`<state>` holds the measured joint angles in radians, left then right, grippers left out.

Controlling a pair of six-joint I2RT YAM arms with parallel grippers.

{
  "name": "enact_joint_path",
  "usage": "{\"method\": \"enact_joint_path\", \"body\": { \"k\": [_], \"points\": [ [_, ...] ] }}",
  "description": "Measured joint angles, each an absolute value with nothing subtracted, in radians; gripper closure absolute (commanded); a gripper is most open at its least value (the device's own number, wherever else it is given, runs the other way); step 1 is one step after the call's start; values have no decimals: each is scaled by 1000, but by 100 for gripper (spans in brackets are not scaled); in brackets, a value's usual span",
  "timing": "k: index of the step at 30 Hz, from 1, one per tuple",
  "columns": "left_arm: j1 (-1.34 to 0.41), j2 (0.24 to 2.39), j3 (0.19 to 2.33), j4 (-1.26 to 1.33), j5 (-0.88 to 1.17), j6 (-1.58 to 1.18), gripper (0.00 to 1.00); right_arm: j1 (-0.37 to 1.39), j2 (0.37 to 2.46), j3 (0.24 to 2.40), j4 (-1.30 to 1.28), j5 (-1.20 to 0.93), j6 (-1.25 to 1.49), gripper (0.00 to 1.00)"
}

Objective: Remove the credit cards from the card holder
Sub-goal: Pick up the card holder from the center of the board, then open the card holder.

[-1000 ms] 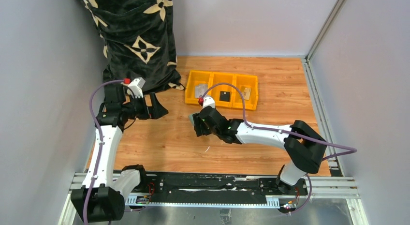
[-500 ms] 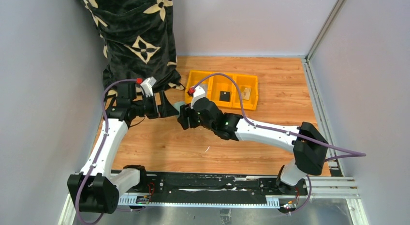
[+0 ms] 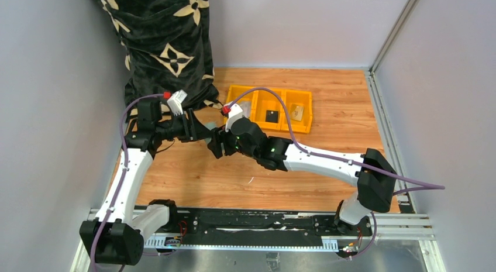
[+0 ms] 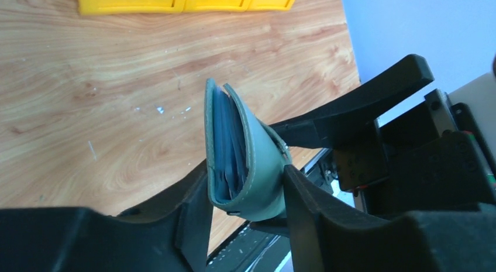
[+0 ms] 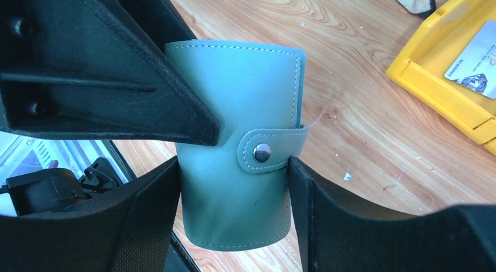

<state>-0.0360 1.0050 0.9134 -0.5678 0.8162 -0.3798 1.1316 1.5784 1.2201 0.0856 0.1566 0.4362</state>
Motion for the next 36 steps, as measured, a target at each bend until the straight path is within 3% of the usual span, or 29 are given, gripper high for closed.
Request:
{"method": "enact_joint_path", "body": {
  "k": [3,8,17,26,32,35,36],
  "points": [
    [-36,1003,915,-564,825,-381,81,1132,1578,1220,87,144,434,18],
    [-36,1002,950,-616,842,-328,89,1098,1545,1196,110,6,457,12],
    [-36,926,998,-646,918,-246,91,908,1354,1055,244,-427,563,10],
    [-36,842,1036,-654,996,-242,90,873,1399,974,444,-688,729,10],
    [-36,813,1055,-617,1031,-340,90,876,1411,964,592,-759,824,20],
    [-36,796,1049,-554,1042,-426,88,881,1414,964,645,-775,856,38],
    [-36,788,1047,-537,1043,-449,83,882,1415,964,664,-780,871,45]
  ]
}}
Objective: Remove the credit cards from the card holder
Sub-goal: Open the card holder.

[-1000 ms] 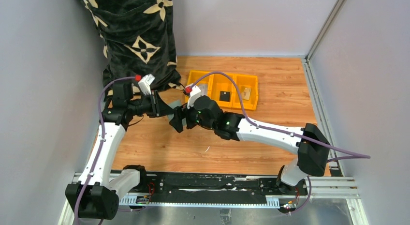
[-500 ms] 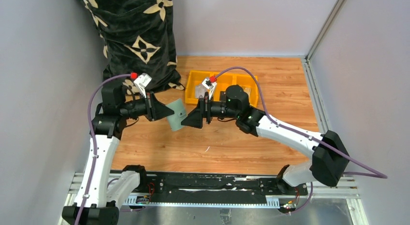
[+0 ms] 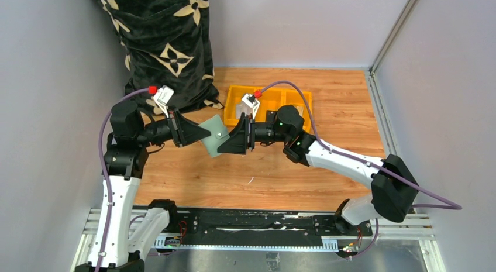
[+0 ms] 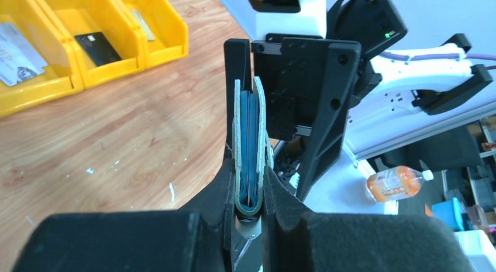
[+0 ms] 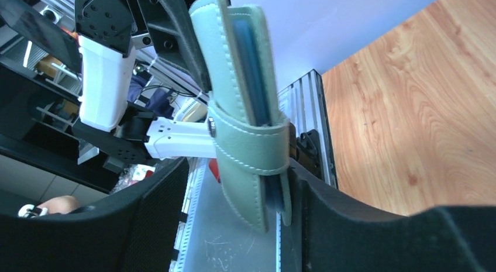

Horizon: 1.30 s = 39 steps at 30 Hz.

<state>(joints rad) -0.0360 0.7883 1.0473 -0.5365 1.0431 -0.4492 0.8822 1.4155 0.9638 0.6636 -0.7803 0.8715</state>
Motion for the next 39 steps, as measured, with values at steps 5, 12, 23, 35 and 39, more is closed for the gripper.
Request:
{"method": "enact_joint_path", "body": {
  "k": [5,12,23,35,39],
  "points": [
    [-36,751,1047,-496,1032,-502,31,884,1417,964,700,-792,905,84],
    [-36,742,1063,-554,1010,-465,19,886,1393,967,590,-816,832,93],
    [-36,729,1074,-609,1078,-397,40,886,1390,1079,340,-914,641,93],
    [-36,720,1055,-657,1078,-332,22,934,1390,1255,69,-949,421,92],
    [-37,733,1061,-670,1113,-323,44,937,1393,1296,-39,-933,340,91]
  ]
}}
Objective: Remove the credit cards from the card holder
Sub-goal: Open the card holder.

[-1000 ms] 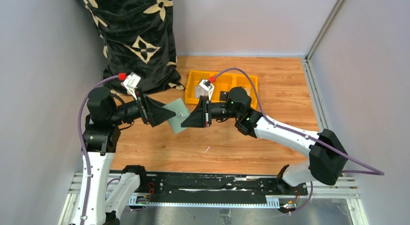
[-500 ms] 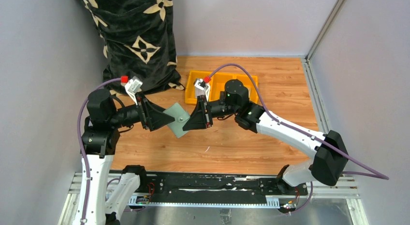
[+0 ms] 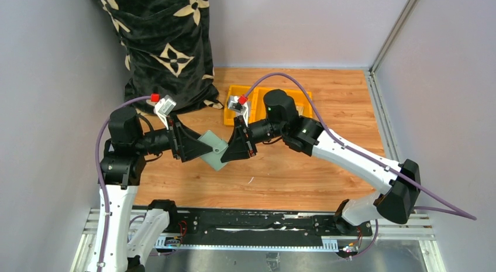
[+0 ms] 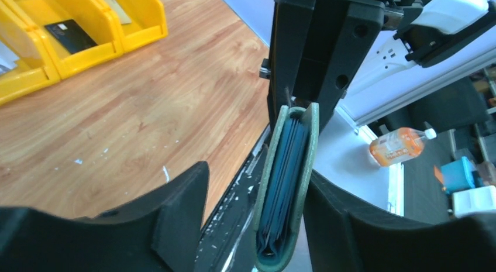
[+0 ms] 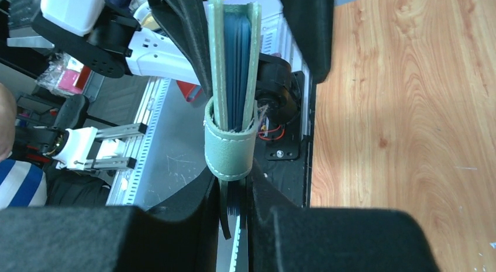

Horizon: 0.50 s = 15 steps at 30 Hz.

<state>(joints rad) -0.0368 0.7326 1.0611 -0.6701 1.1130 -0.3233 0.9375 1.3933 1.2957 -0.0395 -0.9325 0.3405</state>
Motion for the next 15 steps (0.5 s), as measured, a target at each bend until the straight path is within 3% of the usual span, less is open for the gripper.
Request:
{"method": "enact_joint_path", "body": {
  "k": [3,5,7,10,15],
  "points": [
    [-37,735,1063,-678,1139,-315,59,938,1403,1317,-95,-920,297,85],
    [-37,735,1065,-681,1147,-313,69,939,1410,1328,-128,-911,274,76],
    [-37,733,1066,-684,1151,-308,76,939,1414,1336,-155,-891,251,57],
    [-37,727,1066,-685,1137,-298,88,939,1414,1343,-183,-844,234,22],
    [-37,698,1067,-691,976,-268,98,945,1394,1350,-215,-575,261,19]
  ]
}}
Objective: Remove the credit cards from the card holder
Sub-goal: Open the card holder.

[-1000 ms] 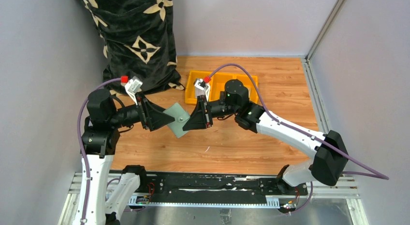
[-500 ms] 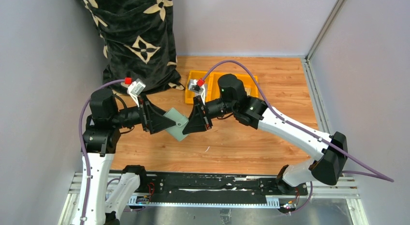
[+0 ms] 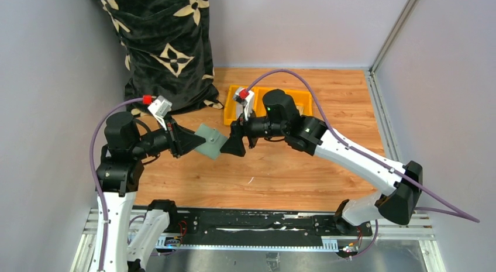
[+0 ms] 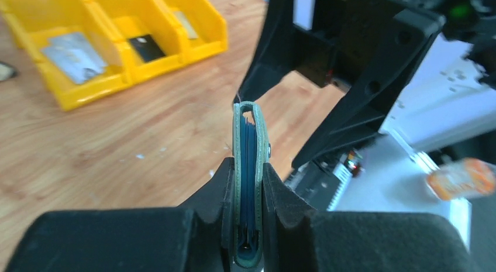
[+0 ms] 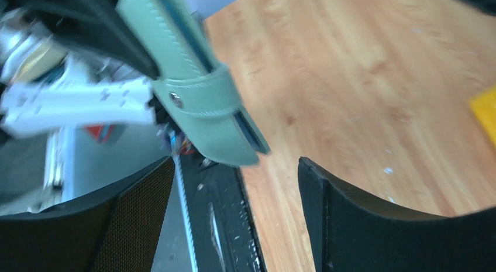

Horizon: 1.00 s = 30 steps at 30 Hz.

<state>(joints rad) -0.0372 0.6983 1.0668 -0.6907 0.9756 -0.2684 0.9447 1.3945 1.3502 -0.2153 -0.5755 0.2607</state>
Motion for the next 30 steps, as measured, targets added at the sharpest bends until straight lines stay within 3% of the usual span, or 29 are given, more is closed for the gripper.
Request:
{"method": "enact_joint_path", "body": {
  "k": [6,11,30],
  "points": [
    [-37,640,1058,-653,763,-266,99,984,1303,1350,-225,-207,433,23],
    [-37,591,1014,-599,661,-289,100,1059,1293,1363,-218,-48,570,26],
    [-37,535,932,-548,516,-396,100,1139,1594,1588,-221,69,688,28]
  ]
}}
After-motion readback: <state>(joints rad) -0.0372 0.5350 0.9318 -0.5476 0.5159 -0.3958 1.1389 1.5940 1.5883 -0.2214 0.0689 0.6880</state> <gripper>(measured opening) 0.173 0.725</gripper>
